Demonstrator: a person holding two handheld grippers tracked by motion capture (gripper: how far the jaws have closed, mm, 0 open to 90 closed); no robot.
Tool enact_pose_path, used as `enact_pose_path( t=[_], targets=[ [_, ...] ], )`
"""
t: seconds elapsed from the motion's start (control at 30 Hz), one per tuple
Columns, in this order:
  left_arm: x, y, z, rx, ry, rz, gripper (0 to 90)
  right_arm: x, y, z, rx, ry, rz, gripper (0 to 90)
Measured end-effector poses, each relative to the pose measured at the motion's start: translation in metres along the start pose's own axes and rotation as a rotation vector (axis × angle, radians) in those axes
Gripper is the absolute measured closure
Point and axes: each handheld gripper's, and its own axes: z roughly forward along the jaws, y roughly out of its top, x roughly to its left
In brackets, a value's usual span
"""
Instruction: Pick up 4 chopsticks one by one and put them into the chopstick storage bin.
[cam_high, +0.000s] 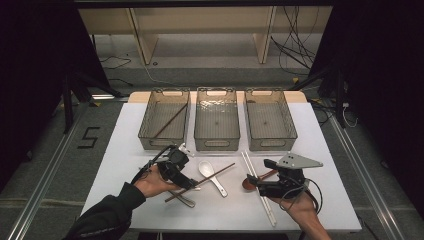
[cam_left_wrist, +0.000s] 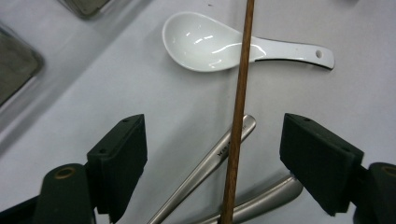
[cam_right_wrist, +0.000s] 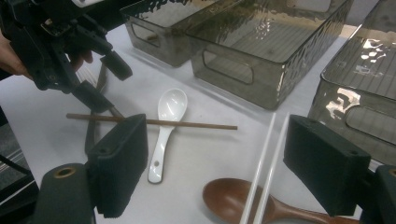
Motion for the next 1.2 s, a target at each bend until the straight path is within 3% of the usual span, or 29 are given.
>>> enact_pose_path(
  t=[0.27,0.3,0.5,0.83,1.2],
  targets=[
    [-0.003,0.001,0.006,0.052,-0.018,0.034,33.8,-0.001,-0.001,0.001,0.007,0.0,0.001,22.7],
    [-0.004,0.002,0.008,0.06,-0.021,0.045,38.9,0.0,0.0,0.001,0.01,-0.001,0.001,22.7],
    [-0.009,0.002,0.016,0.115,-0.03,0.085,49.9,0.0,0.0,0.001,0.013,-0.002,-0.001,22.7],
    [-0.01,0.004,0.021,0.135,-0.044,0.114,65.6,0.0,-0.001,0.002,0.018,-0.002,-0.005,22.9],
    [-0.009,0.004,0.028,0.15,-0.034,0.125,73.2,0.001,-0.001,0.002,0.018,0.0,-0.006,23.0]
  ],
)
